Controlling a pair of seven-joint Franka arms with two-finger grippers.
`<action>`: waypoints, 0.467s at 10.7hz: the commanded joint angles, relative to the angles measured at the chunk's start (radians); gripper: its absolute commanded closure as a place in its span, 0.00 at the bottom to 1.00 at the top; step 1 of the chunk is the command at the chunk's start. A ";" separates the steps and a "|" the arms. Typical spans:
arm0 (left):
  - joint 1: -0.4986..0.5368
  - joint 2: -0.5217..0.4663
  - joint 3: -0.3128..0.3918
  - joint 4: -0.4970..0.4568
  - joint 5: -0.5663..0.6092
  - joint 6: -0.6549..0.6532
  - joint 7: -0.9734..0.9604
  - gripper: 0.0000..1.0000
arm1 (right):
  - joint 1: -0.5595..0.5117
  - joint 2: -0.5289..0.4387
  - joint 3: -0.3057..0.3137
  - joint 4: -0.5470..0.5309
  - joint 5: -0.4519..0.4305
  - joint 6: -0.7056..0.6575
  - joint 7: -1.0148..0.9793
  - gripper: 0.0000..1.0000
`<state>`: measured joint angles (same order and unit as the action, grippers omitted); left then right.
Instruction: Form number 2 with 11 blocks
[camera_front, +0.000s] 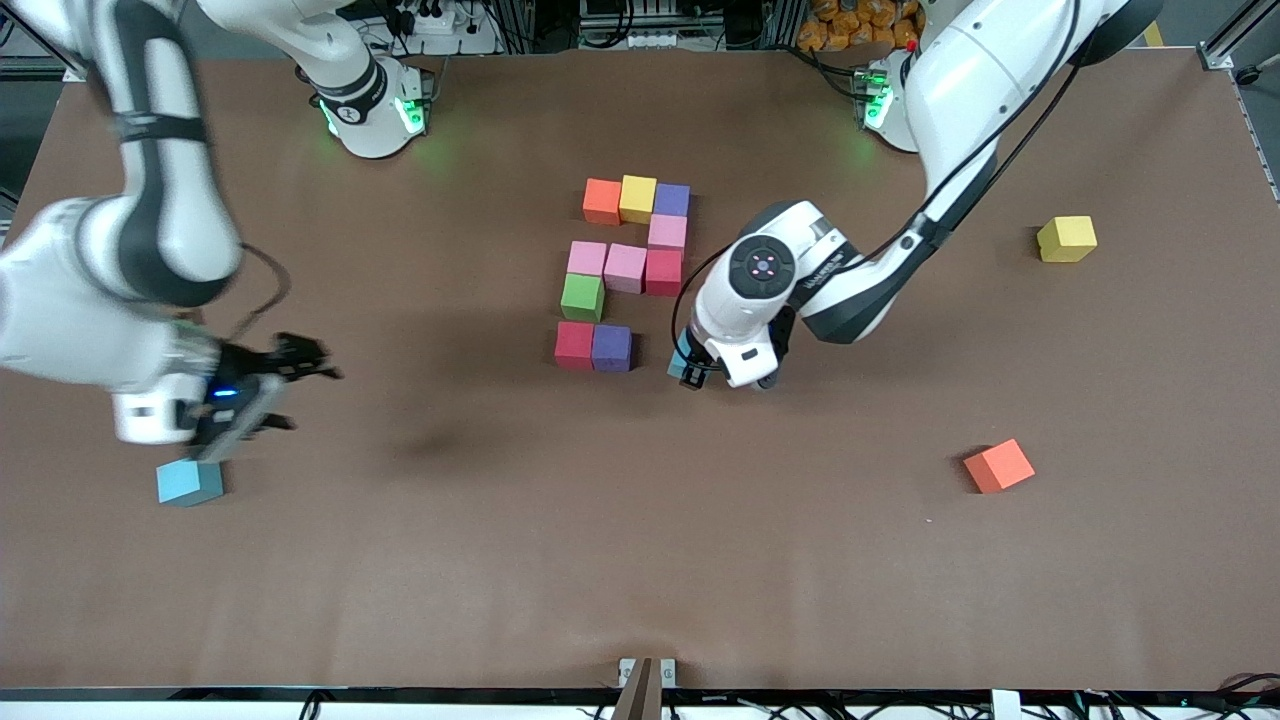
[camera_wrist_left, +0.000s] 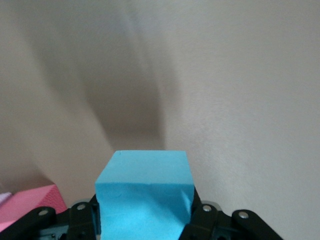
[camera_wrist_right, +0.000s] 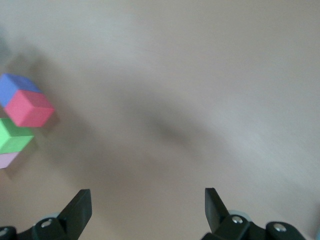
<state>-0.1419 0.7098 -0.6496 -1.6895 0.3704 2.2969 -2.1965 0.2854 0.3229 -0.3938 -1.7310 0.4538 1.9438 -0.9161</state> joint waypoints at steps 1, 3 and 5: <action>-0.041 0.037 0.016 0.004 0.097 0.025 -0.190 1.00 | -0.079 -0.040 0.024 0.034 -0.099 -0.049 0.109 0.00; -0.079 0.062 0.040 0.008 0.137 0.059 -0.326 1.00 | -0.077 -0.079 0.018 0.105 -0.188 -0.194 0.277 0.00; -0.136 0.063 0.096 0.019 0.136 0.071 -0.400 1.00 | -0.087 -0.105 0.030 0.164 -0.271 -0.314 0.409 0.00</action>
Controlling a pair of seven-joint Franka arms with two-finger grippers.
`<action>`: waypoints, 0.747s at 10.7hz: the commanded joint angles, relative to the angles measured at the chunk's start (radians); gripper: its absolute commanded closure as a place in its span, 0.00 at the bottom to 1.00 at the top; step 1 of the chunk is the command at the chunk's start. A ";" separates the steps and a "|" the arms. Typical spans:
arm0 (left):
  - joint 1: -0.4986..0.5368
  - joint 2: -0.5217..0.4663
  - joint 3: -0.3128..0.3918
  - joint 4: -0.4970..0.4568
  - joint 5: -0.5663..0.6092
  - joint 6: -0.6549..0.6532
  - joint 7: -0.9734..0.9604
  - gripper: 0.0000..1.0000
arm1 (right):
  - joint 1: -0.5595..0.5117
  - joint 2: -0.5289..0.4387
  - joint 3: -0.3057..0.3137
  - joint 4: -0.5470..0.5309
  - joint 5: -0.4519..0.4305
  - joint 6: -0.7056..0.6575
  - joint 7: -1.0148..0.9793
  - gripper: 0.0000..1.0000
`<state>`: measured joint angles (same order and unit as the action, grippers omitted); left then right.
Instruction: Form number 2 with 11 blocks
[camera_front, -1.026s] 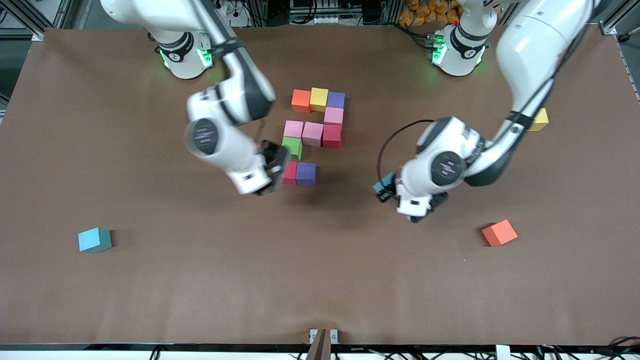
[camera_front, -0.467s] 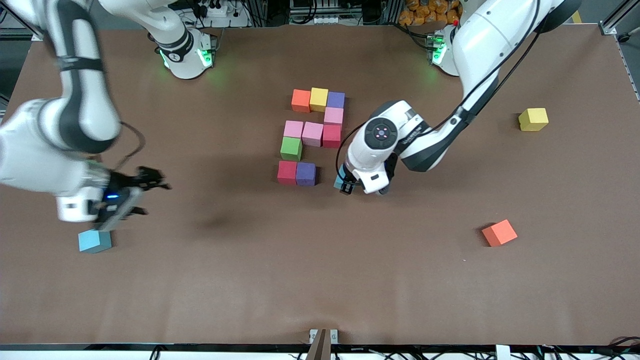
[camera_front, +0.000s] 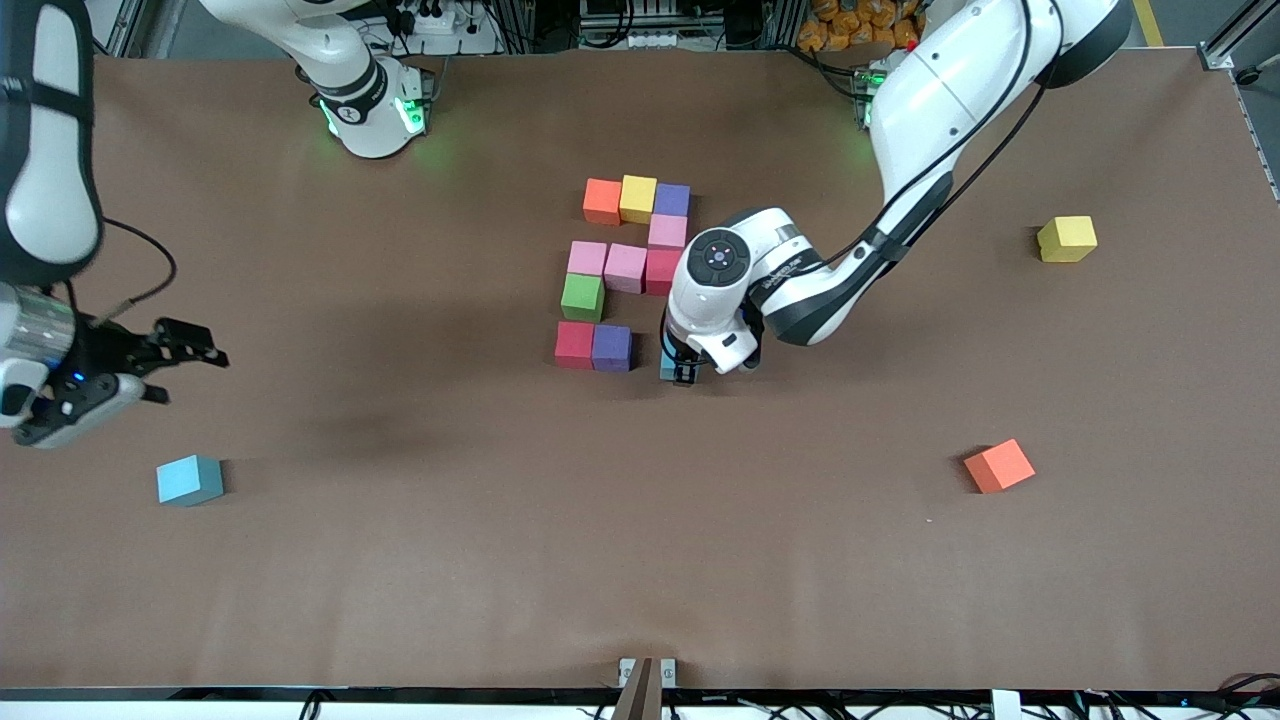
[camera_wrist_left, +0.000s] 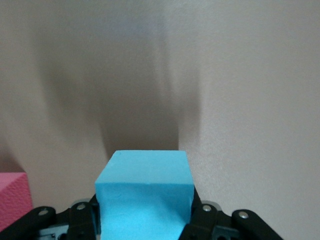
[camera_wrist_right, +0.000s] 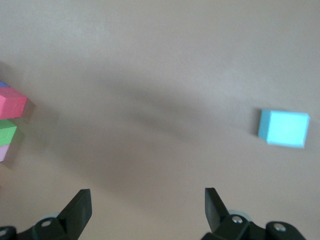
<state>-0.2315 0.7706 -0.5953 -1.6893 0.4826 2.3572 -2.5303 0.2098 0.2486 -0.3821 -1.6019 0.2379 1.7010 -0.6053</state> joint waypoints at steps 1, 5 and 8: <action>-0.054 0.006 0.048 0.019 0.024 0.013 -0.083 1.00 | -0.029 -0.026 0.031 0.090 -0.060 -0.124 0.107 0.00; -0.078 0.006 0.048 0.019 0.013 0.013 -0.103 1.00 | -0.234 -0.092 0.366 0.131 -0.209 -0.179 0.419 0.00; -0.110 0.021 0.049 0.042 0.021 0.013 -0.097 1.00 | -0.343 -0.117 0.496 0.128 -0.207 -0.175 0.444 0.00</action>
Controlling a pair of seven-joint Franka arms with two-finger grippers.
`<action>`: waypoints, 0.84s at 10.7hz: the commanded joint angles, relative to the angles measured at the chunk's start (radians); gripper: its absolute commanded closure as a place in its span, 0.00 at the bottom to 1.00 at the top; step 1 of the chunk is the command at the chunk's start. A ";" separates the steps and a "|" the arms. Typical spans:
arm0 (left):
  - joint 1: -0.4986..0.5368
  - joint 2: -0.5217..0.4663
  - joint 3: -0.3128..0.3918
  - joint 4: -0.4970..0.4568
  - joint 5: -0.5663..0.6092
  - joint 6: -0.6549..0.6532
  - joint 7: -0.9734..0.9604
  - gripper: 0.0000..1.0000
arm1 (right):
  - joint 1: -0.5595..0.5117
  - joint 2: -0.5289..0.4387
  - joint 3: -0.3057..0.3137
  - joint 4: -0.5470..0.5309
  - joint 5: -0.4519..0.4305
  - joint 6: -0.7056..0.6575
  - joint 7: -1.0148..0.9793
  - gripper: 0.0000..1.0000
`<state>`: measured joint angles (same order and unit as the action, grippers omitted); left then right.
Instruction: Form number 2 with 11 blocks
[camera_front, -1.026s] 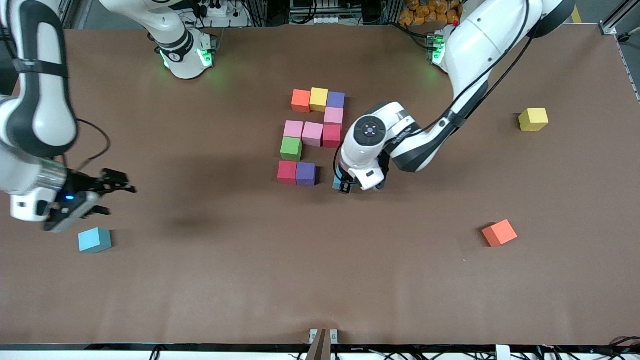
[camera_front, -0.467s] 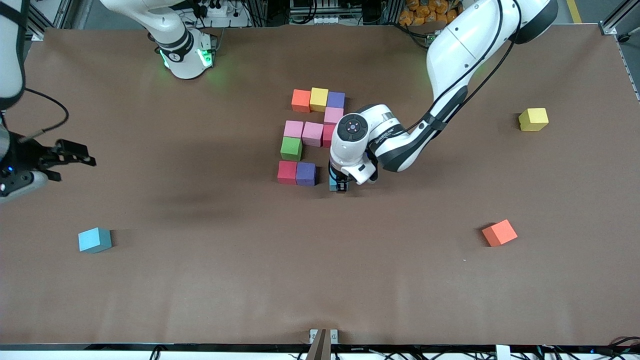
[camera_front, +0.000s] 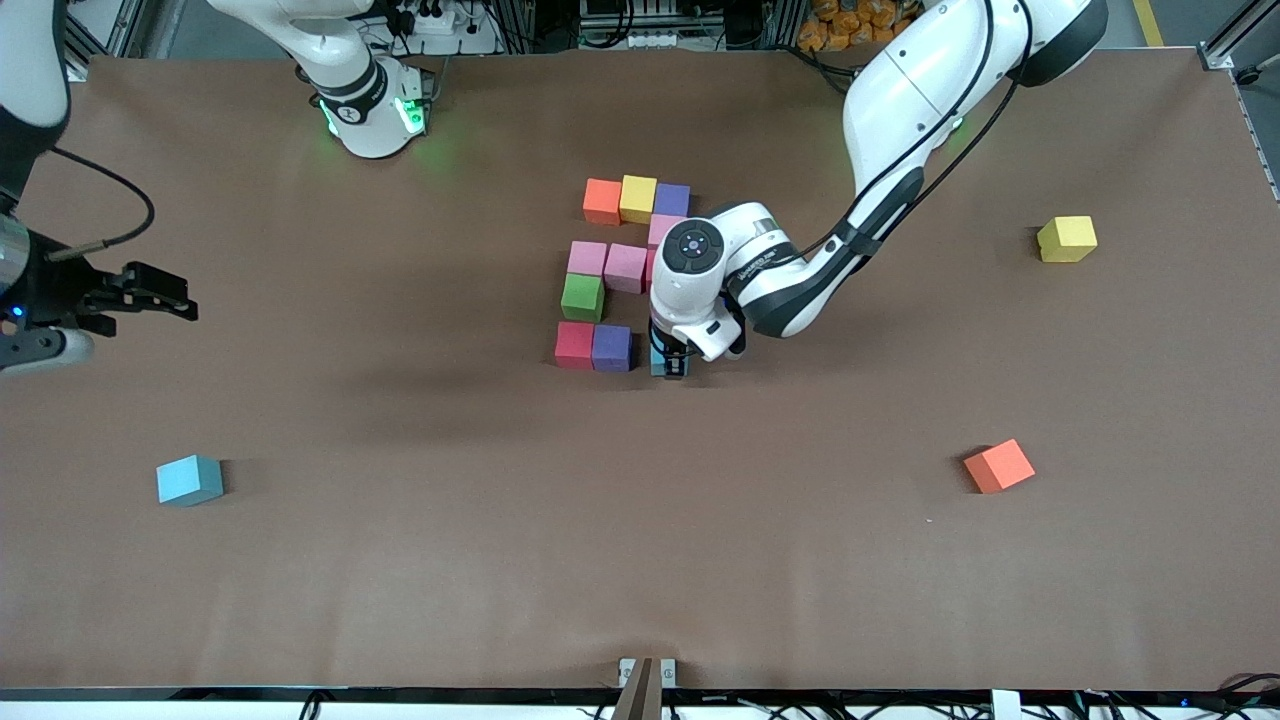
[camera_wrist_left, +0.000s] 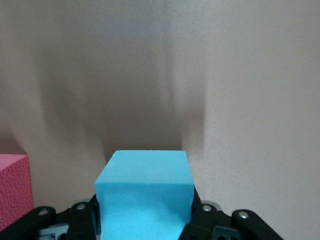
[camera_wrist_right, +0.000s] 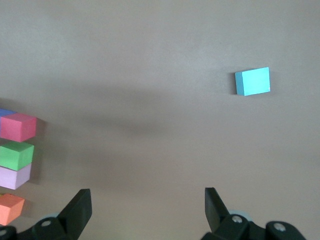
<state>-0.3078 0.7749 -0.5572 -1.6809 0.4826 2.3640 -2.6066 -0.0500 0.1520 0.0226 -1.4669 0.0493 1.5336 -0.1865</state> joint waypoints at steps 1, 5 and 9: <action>-0.051 0.026 0.011 0.059 0.014 0.006 -0.021 1.00 | -0.115 -0.020 0.117 -0.010 -0.017 -0.004 0.025 0.00; -0.053 0.053 0.011 0.075 0.022 0.006 -0.013 1.00 | -0.114 -0.015 0.114 -0.007 -0.017 0.003 0.025 0.00; -0.059 0.075 0.011 0.102 0.025 0.006 -0.012 1.00 | -0.114 -0.015 0.114 -0.004 -0.016 0.000 0.025 0.00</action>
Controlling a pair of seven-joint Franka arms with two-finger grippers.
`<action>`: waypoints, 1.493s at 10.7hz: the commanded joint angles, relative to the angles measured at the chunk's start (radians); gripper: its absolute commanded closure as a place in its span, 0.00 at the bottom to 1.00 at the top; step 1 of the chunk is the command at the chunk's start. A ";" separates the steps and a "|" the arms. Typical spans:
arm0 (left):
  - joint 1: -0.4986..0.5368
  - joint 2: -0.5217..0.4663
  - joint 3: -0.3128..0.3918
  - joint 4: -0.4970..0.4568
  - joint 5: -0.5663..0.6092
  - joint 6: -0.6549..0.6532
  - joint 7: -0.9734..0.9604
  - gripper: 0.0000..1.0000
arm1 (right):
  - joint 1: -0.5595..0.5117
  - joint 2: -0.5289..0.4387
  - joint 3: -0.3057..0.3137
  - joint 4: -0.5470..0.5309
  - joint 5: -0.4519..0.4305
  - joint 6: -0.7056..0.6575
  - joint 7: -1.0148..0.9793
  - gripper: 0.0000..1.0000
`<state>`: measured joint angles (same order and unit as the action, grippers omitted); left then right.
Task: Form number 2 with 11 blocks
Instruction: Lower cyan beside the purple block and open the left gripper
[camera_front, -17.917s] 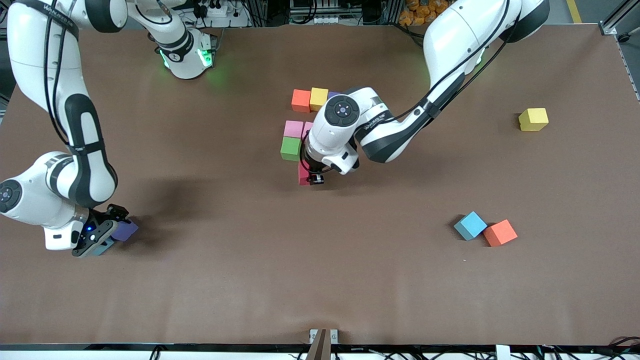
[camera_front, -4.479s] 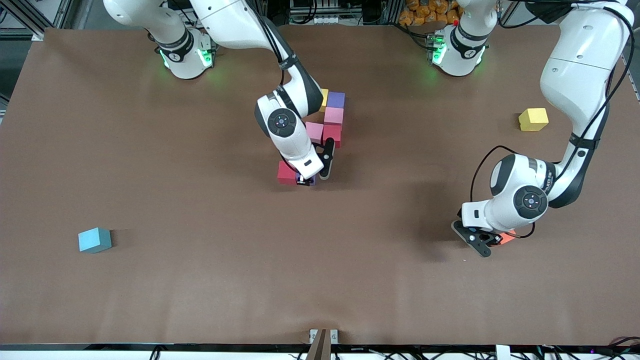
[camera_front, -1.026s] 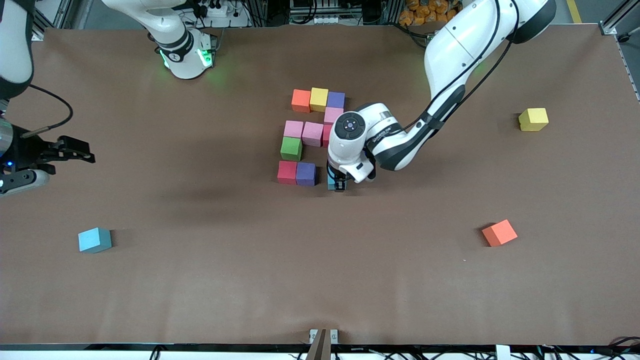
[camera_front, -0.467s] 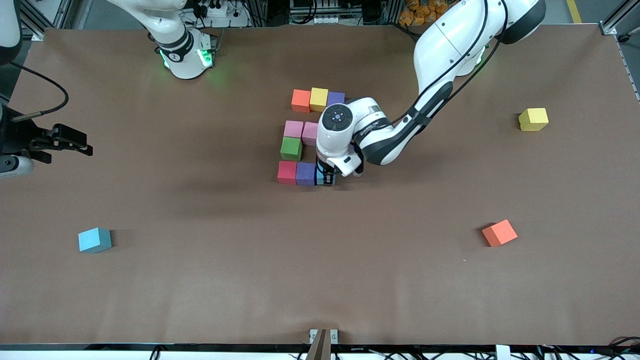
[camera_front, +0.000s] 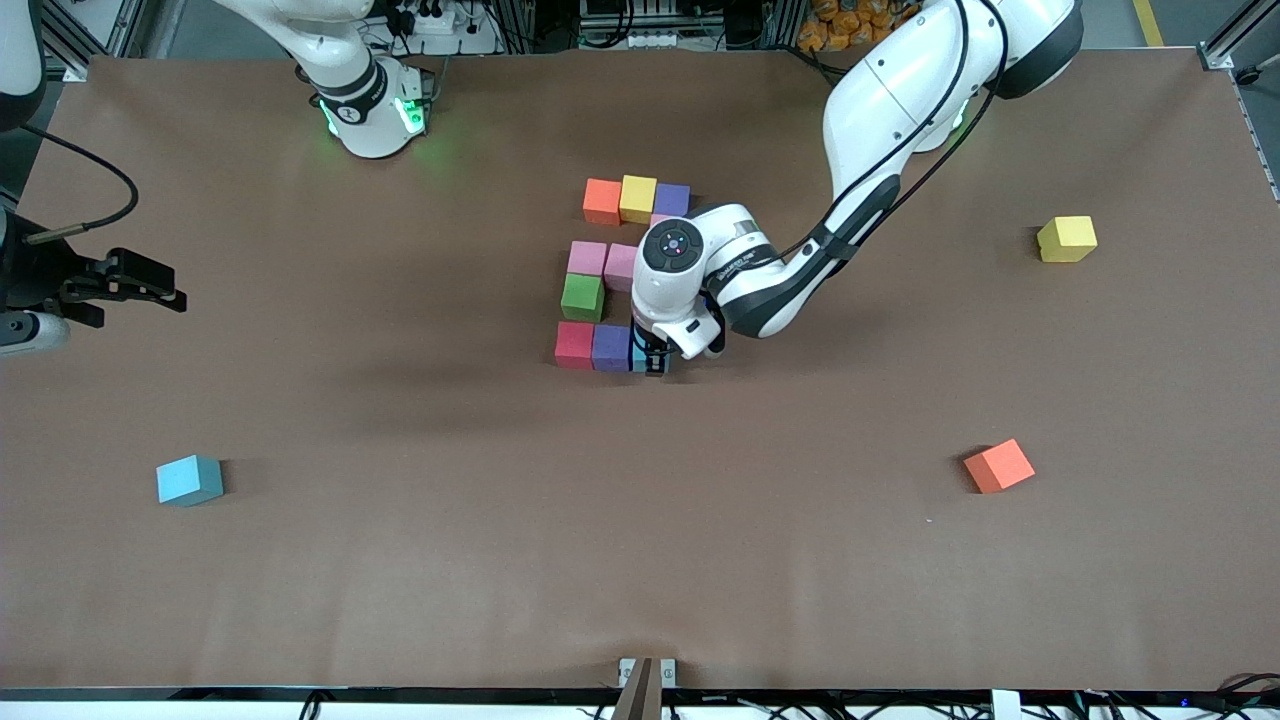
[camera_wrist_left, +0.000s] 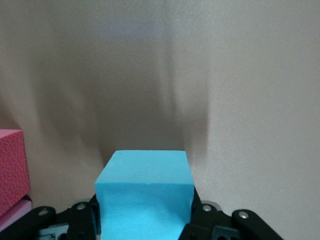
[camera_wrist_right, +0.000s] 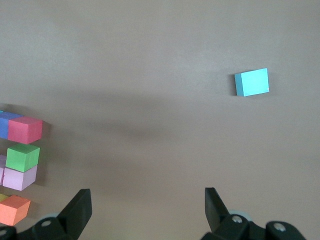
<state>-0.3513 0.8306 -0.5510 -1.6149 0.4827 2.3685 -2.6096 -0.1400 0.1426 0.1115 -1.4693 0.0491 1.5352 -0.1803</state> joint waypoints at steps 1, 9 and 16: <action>-0.017 0.027 0.006 0.041 0.025 0.002 -0.009 1.00 | -0.023 -0.006 0.026 -0.002 -0.015 -0.001 0.019 0.00; -0.025 0.016 0.008 0.035 0.083 -0.008 0.049 0.00 | -0.023 -0.008 0.028 -0.003 -0.011 -0.010 0.019 0.00; 0.015 -0.007 -0.006 0.030 0.063 -0.032 0.045 0.00 | -0.023 -0.009 0.028 -0.005 -0.009 -0.012 0.019 0.00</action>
<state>-0.3368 0.8425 -0.5488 -1.5811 0.5435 2.3624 -2.5661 -0.1401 0.1426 0.1158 -1.4693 0.0491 1.5322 -0.1790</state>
